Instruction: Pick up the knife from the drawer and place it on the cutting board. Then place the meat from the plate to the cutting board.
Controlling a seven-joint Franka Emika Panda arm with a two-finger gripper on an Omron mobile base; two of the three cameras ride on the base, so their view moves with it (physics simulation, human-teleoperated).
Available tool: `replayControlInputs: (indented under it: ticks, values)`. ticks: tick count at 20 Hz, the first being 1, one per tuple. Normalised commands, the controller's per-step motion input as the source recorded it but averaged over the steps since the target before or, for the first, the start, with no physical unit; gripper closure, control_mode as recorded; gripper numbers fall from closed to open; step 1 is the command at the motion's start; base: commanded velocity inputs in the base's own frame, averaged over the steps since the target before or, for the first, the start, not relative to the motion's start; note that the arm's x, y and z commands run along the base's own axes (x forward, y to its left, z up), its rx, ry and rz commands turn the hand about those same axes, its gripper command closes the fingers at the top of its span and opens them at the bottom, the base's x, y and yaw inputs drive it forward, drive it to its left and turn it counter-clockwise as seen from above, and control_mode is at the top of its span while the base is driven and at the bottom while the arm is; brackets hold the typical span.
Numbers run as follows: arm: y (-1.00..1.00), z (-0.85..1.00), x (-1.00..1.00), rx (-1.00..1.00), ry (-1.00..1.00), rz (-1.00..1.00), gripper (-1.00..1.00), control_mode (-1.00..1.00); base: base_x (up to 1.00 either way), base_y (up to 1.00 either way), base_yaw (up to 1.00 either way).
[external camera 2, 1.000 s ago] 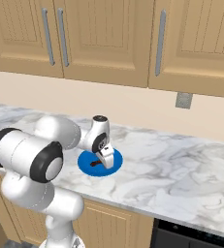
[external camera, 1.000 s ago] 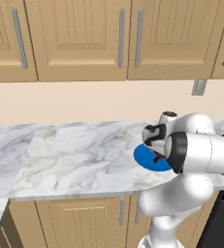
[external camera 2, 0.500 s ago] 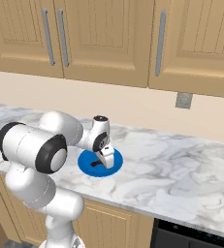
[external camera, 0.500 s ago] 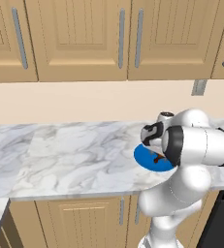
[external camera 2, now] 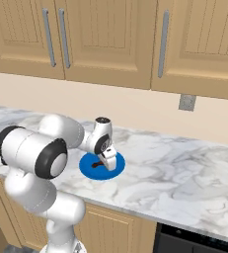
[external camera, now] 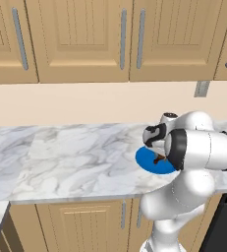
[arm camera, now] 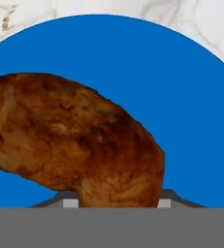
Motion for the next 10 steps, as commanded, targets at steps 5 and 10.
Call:
replayControlInputs:
  ticks: [5,10]
  values:
    - [0.00,0.30,-0.62,0.00,-0.15,0.00,1.00,-1.00,0.00,0.00,0.00]
    - [0.00,0.54,-0.65,-0.01,-0.11,0.00,1.00,-1.00,0.00,0.00,0.00]
